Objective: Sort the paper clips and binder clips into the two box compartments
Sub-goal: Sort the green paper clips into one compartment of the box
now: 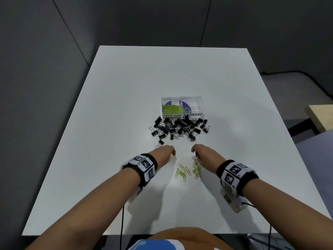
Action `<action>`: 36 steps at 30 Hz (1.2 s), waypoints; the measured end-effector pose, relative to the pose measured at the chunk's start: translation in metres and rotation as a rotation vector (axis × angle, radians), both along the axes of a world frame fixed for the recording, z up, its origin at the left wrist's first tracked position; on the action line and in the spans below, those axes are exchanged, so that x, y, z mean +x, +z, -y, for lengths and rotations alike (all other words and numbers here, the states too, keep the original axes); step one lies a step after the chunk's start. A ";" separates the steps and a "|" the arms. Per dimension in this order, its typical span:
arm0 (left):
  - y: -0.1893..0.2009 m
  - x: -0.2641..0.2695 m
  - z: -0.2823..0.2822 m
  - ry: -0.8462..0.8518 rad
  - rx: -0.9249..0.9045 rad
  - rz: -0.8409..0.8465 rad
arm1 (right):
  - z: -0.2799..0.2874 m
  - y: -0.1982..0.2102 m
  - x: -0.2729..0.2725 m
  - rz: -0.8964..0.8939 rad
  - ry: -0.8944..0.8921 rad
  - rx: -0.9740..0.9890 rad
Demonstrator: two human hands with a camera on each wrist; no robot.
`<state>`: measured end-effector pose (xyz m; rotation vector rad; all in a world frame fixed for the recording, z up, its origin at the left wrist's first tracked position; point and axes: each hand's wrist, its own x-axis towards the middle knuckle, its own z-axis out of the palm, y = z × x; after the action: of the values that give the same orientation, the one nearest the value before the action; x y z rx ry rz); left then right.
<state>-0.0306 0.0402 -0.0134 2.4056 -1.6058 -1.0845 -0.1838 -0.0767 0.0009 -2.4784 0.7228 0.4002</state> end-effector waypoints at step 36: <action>-0.030 0.014 -0.024 -0.236 -0.107 0.262 | 0.016 -0.022 -0.002 -0.100 0.020 0.162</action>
<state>-0.0168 0.0641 -0.0431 2.4165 -2.0146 -0.7072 -0.1853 -0.0923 -0.0209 -2.3280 0.6778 0.5708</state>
